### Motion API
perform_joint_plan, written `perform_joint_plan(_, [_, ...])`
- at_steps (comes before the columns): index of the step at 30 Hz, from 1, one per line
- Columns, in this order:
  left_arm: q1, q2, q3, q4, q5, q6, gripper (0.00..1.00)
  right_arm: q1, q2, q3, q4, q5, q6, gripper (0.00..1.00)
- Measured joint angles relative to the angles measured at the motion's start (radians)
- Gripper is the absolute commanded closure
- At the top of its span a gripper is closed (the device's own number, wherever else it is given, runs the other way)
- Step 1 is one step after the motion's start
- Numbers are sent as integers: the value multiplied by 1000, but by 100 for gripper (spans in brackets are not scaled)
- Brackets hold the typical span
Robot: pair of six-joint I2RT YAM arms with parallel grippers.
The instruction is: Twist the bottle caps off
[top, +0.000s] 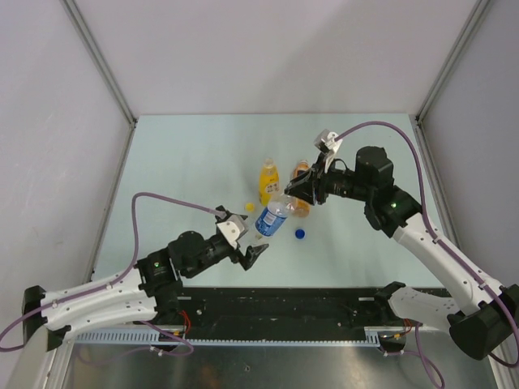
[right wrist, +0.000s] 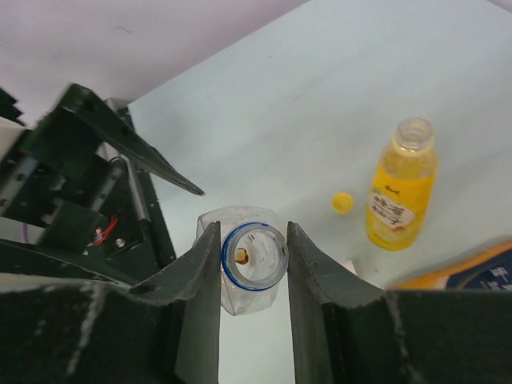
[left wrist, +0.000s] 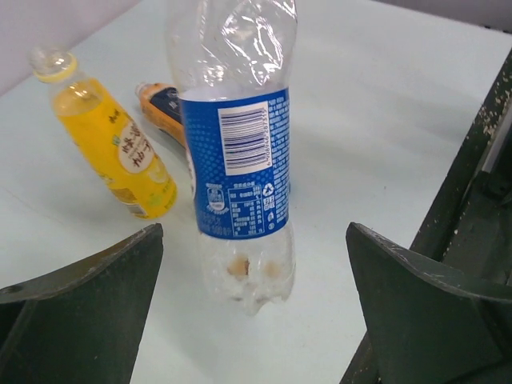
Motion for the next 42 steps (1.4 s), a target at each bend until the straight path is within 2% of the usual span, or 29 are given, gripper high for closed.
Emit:
perform_joint_plan(9, [0, -65, 0, -6, -67, -18, 1, 8, 16, 0, -32, 195, -19, 100])
perform_joint_plan(20, [0, 18, 0, -29, -93, -54, 1, 8, 10, 0, -58, 532, 8, 100])
perform_joint_plan(42, [0, 87, 46, -81, -173, -113, 0, -60, -68, 0, -76, 884, 30, 100])
